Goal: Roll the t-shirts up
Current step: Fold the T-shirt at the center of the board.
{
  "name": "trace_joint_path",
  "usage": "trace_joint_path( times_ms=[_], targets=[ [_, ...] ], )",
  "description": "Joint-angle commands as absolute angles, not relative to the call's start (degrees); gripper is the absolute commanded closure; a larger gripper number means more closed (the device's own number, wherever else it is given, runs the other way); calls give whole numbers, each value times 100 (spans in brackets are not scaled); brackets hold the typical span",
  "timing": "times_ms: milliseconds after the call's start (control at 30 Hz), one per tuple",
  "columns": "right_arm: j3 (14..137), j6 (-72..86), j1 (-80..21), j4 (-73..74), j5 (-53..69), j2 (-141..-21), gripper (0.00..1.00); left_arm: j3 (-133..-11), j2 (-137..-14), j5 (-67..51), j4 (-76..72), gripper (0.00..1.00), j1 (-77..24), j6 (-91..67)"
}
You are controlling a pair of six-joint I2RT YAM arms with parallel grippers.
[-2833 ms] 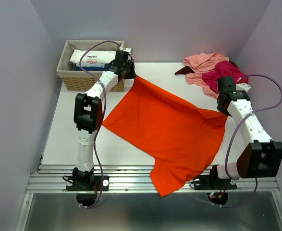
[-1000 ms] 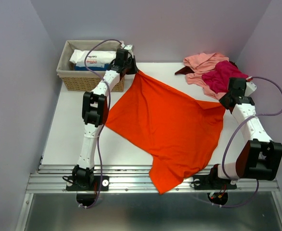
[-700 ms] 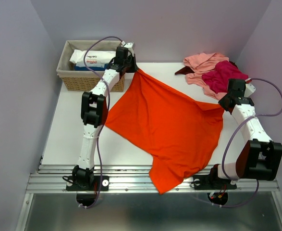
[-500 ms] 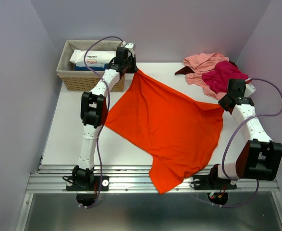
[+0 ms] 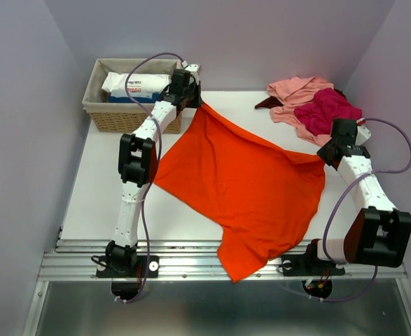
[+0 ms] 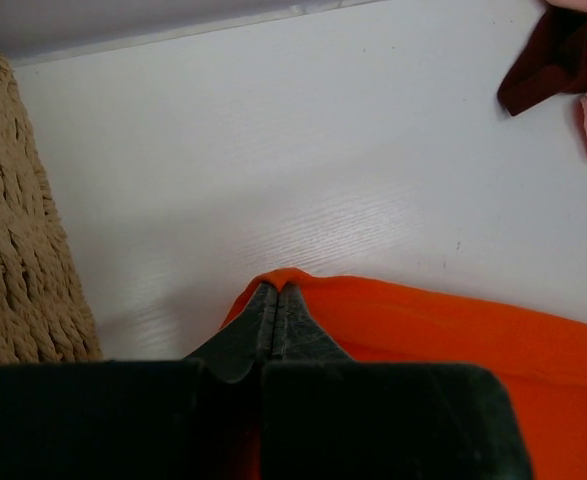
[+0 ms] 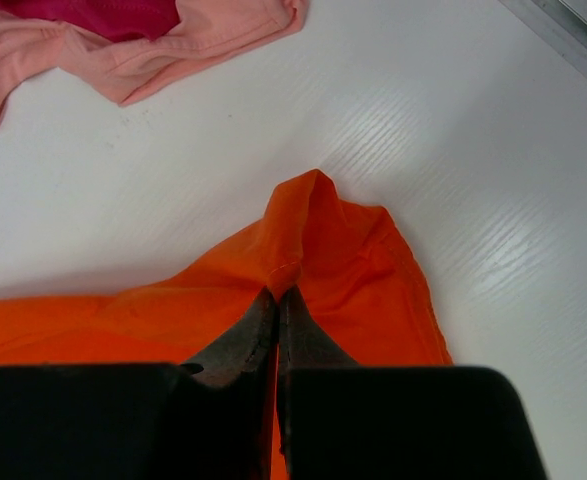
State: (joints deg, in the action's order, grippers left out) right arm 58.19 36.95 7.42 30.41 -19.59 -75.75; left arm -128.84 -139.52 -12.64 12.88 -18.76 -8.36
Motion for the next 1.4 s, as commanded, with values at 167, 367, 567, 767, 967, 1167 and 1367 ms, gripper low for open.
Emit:
trace_joint_path(
  times_ms=[167, 367, 567, 767, 967, 1167, 1367],
  targets=[
    [5669, 3674, 756, 2971, -1890, -7383, 87, -13042, -13438, -1423, 1475, 47, -1934, -624],
    [5537, 3683, 756, 2971, -1925, -7330, 31, -12990, -13316, -1380, 1494, 21, -1951, -484],
    [5572, 3674, 756, 2962, -1934, -7233, 23, -13104, -13359, -766, 1433, 22, -2127, -115],
    [5616, 3648, 756, 2962, -1802, -7268, 23, -13588, -13851, 429, 1310, 22, -2110, -97],
    [5599, 3621, 756, 2962, -1705, -7347, 24, -13377, -13904, 1151, 1029, 23, -1908, -281],
    [5555, 3630, 756, 2874, -1565, -7409, 24, -13420, -13957, 1160, 958, 24, -1609, -229],
    [5572, 3630, 756, 2848, -1521, -7488, 24, -13289, -13887, 1169, 976, 25, -1389, -220]
  ],
)
